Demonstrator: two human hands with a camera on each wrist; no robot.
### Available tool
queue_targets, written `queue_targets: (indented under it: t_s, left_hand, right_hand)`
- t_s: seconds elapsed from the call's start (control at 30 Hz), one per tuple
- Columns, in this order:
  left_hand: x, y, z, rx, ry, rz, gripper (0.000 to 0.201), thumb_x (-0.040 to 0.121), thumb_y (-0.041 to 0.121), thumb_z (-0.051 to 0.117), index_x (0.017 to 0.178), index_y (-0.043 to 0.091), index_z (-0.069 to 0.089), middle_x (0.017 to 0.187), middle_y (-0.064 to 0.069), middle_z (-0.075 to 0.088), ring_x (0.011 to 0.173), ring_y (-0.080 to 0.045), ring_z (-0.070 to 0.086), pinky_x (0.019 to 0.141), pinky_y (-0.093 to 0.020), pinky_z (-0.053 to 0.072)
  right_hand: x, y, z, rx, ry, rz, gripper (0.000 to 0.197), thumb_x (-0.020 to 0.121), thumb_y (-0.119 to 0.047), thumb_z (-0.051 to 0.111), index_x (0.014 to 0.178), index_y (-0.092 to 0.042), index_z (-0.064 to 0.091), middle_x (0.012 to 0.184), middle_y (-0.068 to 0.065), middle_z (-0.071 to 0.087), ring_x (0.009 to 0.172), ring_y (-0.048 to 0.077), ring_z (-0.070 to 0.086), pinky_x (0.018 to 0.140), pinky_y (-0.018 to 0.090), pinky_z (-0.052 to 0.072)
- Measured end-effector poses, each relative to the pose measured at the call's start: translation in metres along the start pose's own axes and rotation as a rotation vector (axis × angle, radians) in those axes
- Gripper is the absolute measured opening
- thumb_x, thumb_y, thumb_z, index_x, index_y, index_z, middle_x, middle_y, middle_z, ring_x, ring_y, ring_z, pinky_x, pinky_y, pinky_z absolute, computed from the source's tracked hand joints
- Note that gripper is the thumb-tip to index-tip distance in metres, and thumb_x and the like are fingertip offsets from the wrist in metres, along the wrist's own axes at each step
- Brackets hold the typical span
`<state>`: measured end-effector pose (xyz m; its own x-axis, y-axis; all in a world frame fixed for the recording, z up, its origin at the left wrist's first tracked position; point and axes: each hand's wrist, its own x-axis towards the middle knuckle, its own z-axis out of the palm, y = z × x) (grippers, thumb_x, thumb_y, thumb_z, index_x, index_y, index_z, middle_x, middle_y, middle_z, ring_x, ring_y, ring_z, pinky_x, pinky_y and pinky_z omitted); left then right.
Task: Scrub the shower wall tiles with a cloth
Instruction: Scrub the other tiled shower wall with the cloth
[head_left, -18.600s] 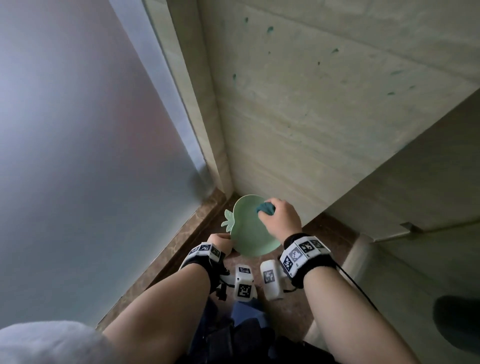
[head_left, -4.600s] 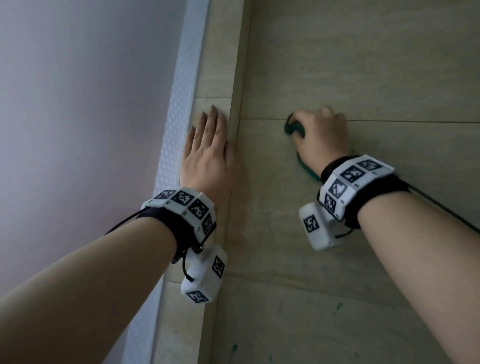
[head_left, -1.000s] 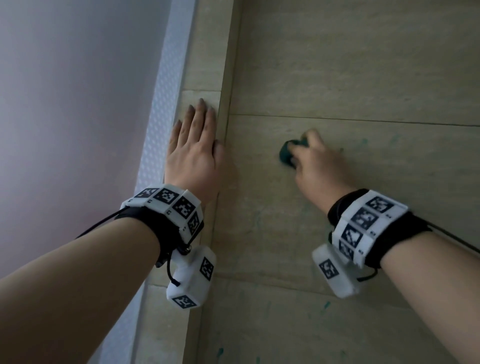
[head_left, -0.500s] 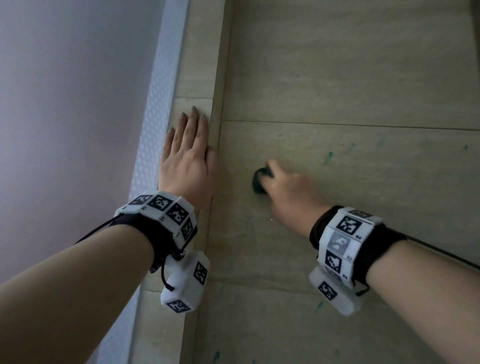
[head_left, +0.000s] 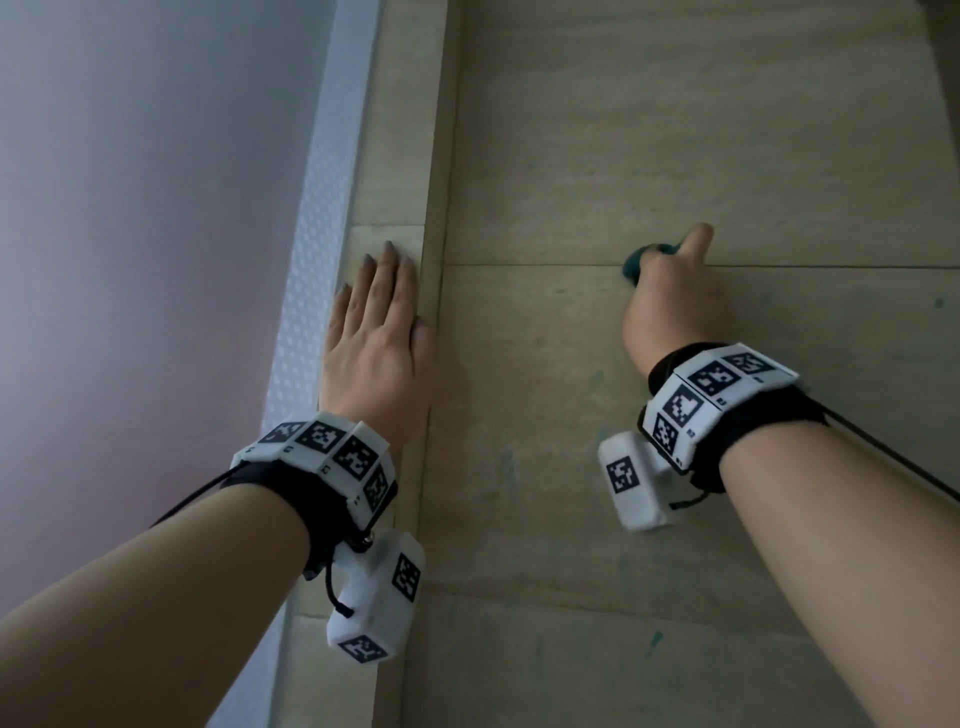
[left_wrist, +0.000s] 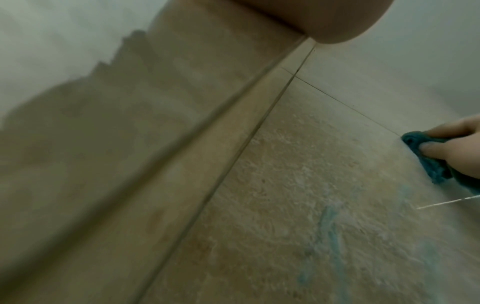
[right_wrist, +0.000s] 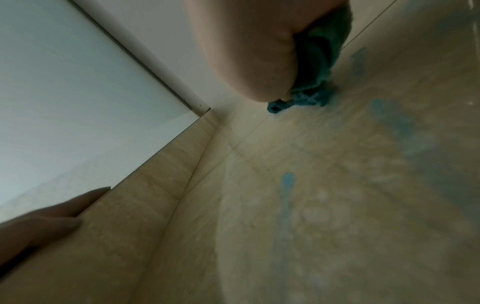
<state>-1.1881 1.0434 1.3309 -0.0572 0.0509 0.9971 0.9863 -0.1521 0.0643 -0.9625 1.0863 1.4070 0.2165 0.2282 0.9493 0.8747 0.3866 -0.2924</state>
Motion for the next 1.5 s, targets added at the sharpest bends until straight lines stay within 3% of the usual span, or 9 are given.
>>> queue_targets:
  t_s: [0.17, 0.43, 0.53, 0.8, 0.93, 1.1, 1.3, 1.4, 1.5]
  left_hand:
    - [0.001, 0.001, 0.002, 0.0, 0.027, 0.003, 0.061, 0.095, 0.034, 0.014, 0.153, 0.017, 0.01, 0.161, 0.002, 0.002, 0.14, -0.001, -0.011, 0.114, -0.019, -0.015]
    - [0.003, 0.001, 0.001, 0.007, 0.025, -0.006, 0.061, 0.095, 0.033, 0.018, 0.153, 0.015, 0.014, 0.161, 0.0, 0.007, 0.148, -0.012, 0.001, 0.116, -0.023, -0.01]
    - [0.001, -0.001, 0.001, 0.003, 0.009, -0.007, 0.061, 0.095, 0.033, 0.017, 0.153, 0.016, 0.011, 0.161, 0.001, 0.004, 0.148, -0.011, -0.002, 0.115, -0.021, -0.012]
    - [0.002, -0.001, 0.0, 0.022, -0.013, -0.006, 0.062, 0.094, 0.033, 0.015, 0.154, 0.016, 0.008, 0.161, 0.001, 0.001, 0.148, -0.012, -0.005, 0.115, -0.022, -0.012]
    - [0.001, -0.001, 0.002, 0.007, -0.012, -0.008, 0.058, 0.099, 0.03, 0.018, 0.154, 0.015, 0.009, 0.161, 0.0, 0.001, 0.148, -0.013, -0.004, 0.115, -0.023, -0.012]
    - [0.0, -0.001, 0.002, 0.0, 0.027, 0.008, 0.056, 0.099, 0.028, 0.02, 0.153, 0.014, 0.014, 0.161, -0.002, 0.006, 0.148, -0.015, 0.0, 0.117, -0.025, -0.008]
    - [0.0, -0.002, 0.002, 0.003, 0.015, -0.007, 0.052, 0.104, 0.024, 0.024, 0.153, 0.016, 0.009, 0.161, 0.001, 0.001, 0.148, -0.012, -0.004, 0.117, -0.024, -0.01]
    - [0.0, -0.001, 0.002, 0.004, 0.014, -0.006, 0.052, 0.104, 0.024, 0.024, 0.153, 0.015, 0.01, 0.161, 0.0, 0.002, 0.148, -0.013, -0.004, 0.117, -0.025, -0.009]
    - [0.0, 0.0, 0.001, 0.006, 0.014, -0.005, 0.052, 0.104, 0.025, 0.023, 0.153, 0.015, 0.009, 0.161, 0.0, 0.002, 0.148, -0.013, -0.004, 0.117, -0.025, -0.009]
  right_hand:
    - [-0.008, -0.036, 0.012, 0.089, -0.113, -0.1, 0.031, 0.092, 0.001, 0.041, 0.121, -0.006, 0.049, 0.104, 0.004, 0.041, 0.058, 0.022, 0.042, 0.061, 0.037, 0.039]
    - [-0.046, -0.1, 0.04, 0.069, -0.326, -0.529, 0.032, 0.098, -0.011, 0.043, 0.128, -0.007, 0.051, 0.138, 0.019, 0.041, 0.104, 0.039, 0.056, 0.08, 0.036, 0.044]
    - [-0.052, -0.08, 0.034, 0.045, -0.4, -0.634, 0.034, 0.099, -0.03, 0.043, 0.131, -0.017, 0.043, 0.119, 0.017, 0.057, 0.1, 0.037, 0.057, 0.081, 0.039, 0.045]
    - [-0.043, -0.035, 0.015, -0.077, -0.17, -0.46, 0.034, 0.093, -0.002, 0.045, 0.125, -0.008, 0.055, 0.137, 0.017, 0.03, 0.08, 0.035, 0.054, 0.077, 0.047, 0.05]
    - [-0.085, -0.032, 0.029, -0.185, -0.349, -0.809, 0.046, 0.101, -0.023, 0.035, 0.146, -0.014, 0.031, 0.133, 0.016, 0.046, 0.097, 0.034, 0.054, 0.078, 0.038, 0.043]
    - [-0.119, -0.027, 0.025, -0.324, -0.43, -0.999, 0.044, 0.085, -0.006, 0.063, 0.128, -0.013, 0.057, 0.125, 0.017, 0.049, 0.073, 0.026, 0.059, 0.053, 0.027, 0.031]
    - [-0.078, -0.021, 0.012, -0.098, -0.264, -0.583, 0.04, 0.094, -0.004, 0.045, 0.133, -0.011, 0.051, 0.133, 0.01, 0.035, 0.07, 0.024, 0.05, 0.062, 0.034, 0.043]
    - [-0.106, -0.017, 0.022, -0.116, -0.41, -0.662, 0.044, 0.097, -0.012, 0.044, 0.141, -0.014, 0.041, 0.118, 0.01, 0.049, 0.069, 0.02, 0.052, 0.06, 0.03, 0.04]
    - [-0.151, -0.011, 0.024, -0.243, -0.544, -0.959, 0.045, 0.066, -0.006, 0.08, 0.109, -0.013, 0.069, 0.108, 0.012, 0.059, 0.055, 0.022, 0.057, 0.045, 0.022, 0.029]
